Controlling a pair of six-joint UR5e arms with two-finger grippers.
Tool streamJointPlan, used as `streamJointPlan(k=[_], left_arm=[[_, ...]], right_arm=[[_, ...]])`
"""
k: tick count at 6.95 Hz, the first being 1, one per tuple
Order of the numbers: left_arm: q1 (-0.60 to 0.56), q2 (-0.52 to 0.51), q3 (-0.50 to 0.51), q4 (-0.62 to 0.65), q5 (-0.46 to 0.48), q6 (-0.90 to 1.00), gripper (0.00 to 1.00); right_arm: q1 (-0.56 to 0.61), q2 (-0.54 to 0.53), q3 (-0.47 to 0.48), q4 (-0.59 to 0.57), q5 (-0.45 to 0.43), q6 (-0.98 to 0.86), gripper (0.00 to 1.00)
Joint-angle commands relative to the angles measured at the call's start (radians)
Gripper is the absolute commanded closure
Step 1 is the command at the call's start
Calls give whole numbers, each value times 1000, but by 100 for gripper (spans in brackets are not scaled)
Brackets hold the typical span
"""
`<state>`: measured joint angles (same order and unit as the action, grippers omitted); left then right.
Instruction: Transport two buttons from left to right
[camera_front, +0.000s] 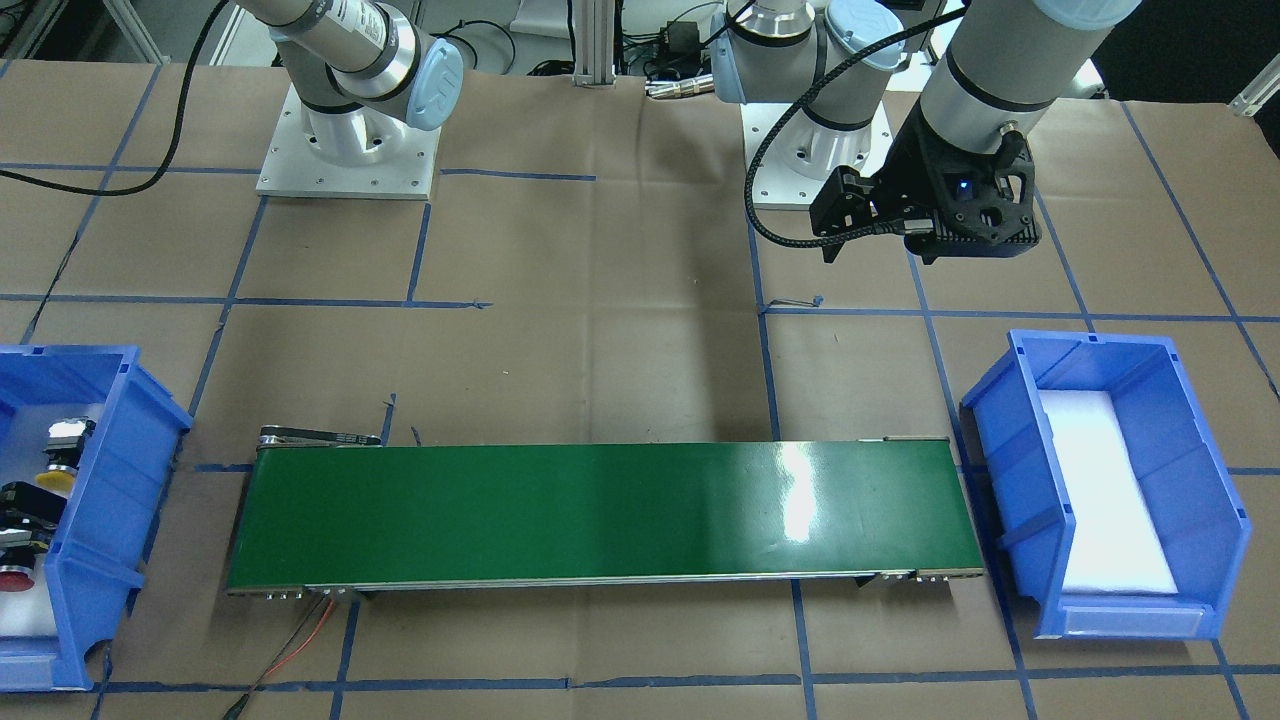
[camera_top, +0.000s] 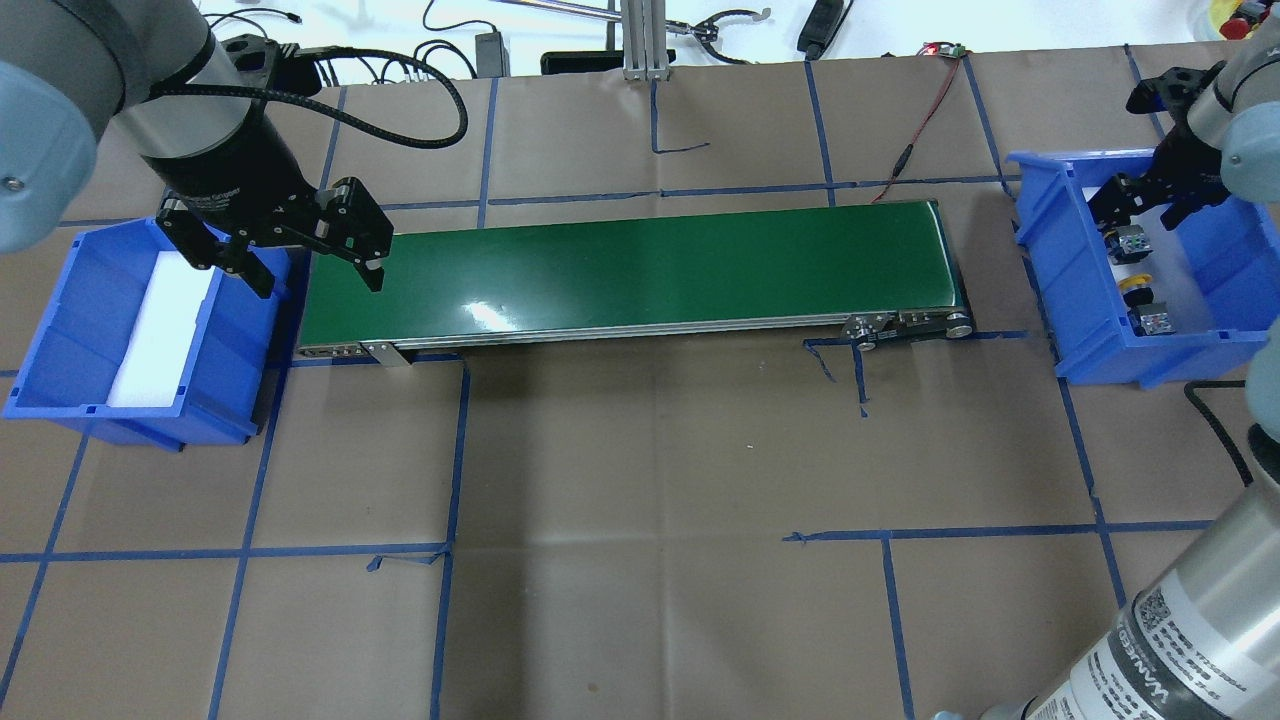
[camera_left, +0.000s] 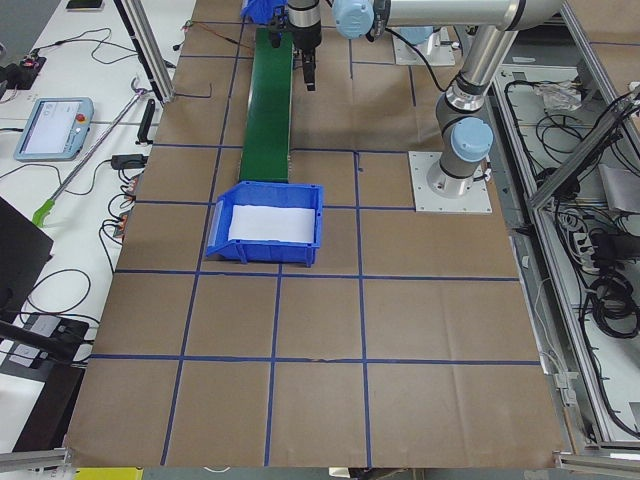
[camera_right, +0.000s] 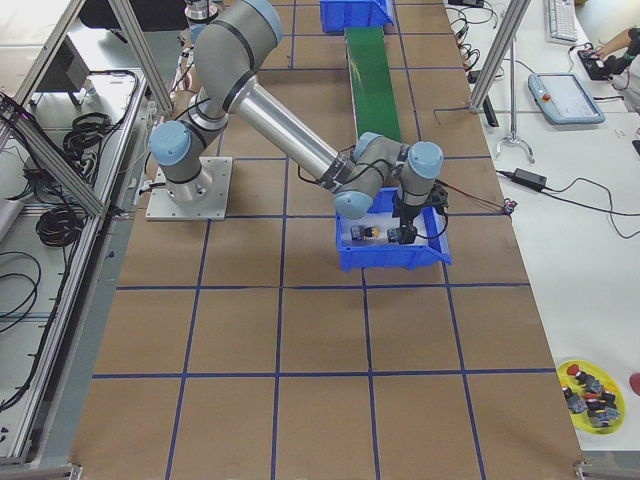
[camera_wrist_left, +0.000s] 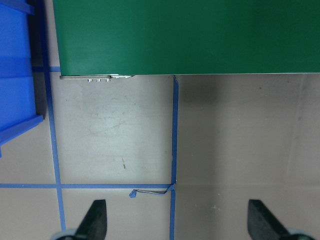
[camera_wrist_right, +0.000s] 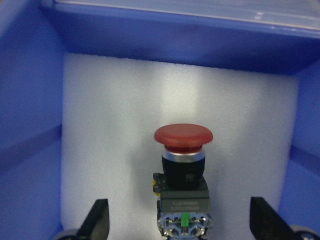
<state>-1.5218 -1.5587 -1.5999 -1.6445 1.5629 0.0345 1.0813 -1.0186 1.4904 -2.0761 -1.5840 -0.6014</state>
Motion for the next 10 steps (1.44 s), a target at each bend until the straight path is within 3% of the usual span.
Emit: streamJointPlan(k=[1,3,4,6,10], left_arm=[[0,8,-5,0,-1,-1,0],[0,11,-5,2,-1,-1,0],[0,9,-5,2,-1,-1,0],[0,9,-5,3,-1,-1,0],[0,11,-6,3,-1,-1,0]], right_arm=[[5,-125,-7,46,1,20,0],[50,-265,-12,146,2,37,0],[104,-314,-22,158,-10,117,0],[230,-353,-33,307,-2,399,0],[517,-462,-10,438,-8,701,0]])
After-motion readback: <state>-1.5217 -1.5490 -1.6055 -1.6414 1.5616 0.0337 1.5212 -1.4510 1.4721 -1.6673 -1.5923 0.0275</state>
